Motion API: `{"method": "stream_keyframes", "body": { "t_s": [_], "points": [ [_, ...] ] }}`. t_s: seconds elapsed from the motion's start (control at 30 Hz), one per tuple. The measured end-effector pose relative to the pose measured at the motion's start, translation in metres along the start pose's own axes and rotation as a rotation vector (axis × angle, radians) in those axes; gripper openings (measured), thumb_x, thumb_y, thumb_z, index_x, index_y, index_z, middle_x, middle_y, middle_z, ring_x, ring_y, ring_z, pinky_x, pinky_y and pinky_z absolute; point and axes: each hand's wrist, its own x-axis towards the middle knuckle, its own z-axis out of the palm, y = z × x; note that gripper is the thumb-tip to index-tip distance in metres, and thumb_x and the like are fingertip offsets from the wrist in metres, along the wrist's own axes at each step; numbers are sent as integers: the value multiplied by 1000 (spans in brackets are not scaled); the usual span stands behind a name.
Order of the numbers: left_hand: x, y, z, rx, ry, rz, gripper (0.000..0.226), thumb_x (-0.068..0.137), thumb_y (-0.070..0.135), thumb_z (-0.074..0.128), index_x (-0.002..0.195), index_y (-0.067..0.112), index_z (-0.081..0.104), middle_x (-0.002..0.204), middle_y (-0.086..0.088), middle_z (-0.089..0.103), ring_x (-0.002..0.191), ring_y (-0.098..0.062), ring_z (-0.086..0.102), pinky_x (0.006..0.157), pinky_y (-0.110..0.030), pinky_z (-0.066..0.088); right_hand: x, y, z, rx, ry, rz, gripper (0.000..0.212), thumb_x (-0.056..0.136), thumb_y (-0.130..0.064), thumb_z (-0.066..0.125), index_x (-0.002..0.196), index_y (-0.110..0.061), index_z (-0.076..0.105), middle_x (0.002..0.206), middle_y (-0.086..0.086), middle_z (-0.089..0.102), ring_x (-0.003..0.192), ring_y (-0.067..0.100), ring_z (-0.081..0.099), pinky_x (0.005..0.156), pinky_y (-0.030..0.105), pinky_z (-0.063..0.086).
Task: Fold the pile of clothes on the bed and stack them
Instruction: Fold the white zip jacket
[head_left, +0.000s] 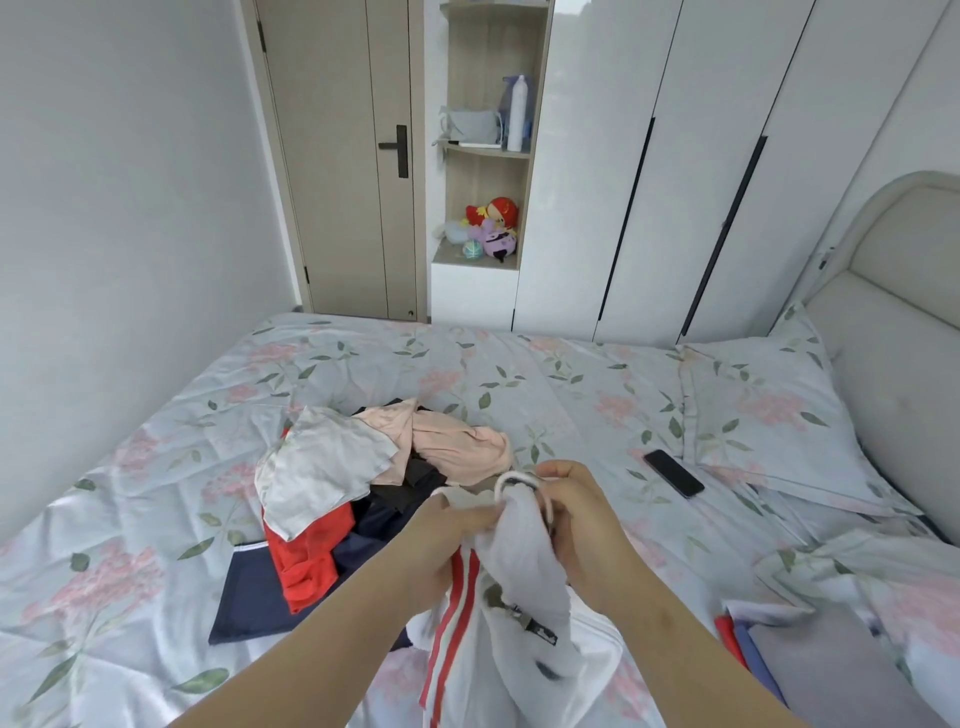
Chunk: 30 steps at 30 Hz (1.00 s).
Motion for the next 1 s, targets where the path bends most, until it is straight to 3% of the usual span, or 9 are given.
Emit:
{"method": "stream_keyframes", "body": {
  "t_s": [0.07,0.13,0.27,0.37,0.47,0.57,0.7,0.87,1.0],
  "points": [
    [1,2,-3,0,48,42,45,78,-12,64,121,-7,53,101,-24,66,83,-32,67,70,-37,55,3,2,-7,12,59,34,10,92,-11,47,100,-15,52,69,7,59,62,20,54,59,33,42],
    [0,6,-6,-42,30,67,37,81,-14,60,117,-6,56,99,-25,67,79,-33,68,69,-38,58,6,2,-15,-271,111,47,11,94,-25,51,102,-17,53,74,1,59,63,15,54,59,29,43],
    [-2,25,-5,-24,-59,157,30,82,-5,63,111,2,60,99,-20,70,84,-30,70,71,-36,59,6,-2,-9,-531,0,78,17,87,-55,52,77,-42,52,81,-28,43,71,-12,42,79,17,36],
    [-6,50,0,-44,-87,222,38,77,-1,68,113,7,60,101,-17,71,88,-29,70,69,-35,57,5,-20,-4,-592,-150,60,36,66,-78,58,77,-43,62,74,-23,66,71,-9,60,69,9,47],
    [-13,76,8,37,-131,275,34,79,-2,65,112,6,62,100,-17,71,86,-29,69,69,-36,56,6,-45,-2,-720,-251,16,33,69,-54,72,93,-31,70,91,-9,74,86,8,69,84,28,54],
    [-26,110,15,65,-152,330,29,77,-2,63,106,6,64,87,-12,73,71,-22,71,59,-29,57,9,-92,0,-567,-148,-211,5,83,-13,68,79,-15,70,72,2,70,66,18,62,60,22,45],
    [-40,156,2,-15,-152,547,31,72,12,67,103,13,66,91,-5,74,78,-17,71,60,-27,56,14,-151,-21,-150,27,-451,4,80,-13,69,80,-17,72,74,2,69,65,15,63,52,18,45],
    [-21,135,-12,372,93,220,29,90,11,62,115,-1,61,102,-17,70,90,-28,68,72,-35,57,18,-117,-44,-520,90,41,22,85,-18,69,99,-1,66,88,16,70,75,27,65,68,37,52],
    [-16,118,-22,415,125,108,30,90,13,63,114,-4,60,98,-18,70,86,-29,67,73,-35,55,16,-112,-51,-665,101,70,18,77,-7,72,92,3,68,73,16,68,61,26,63,63,30,47]
  ]
}}
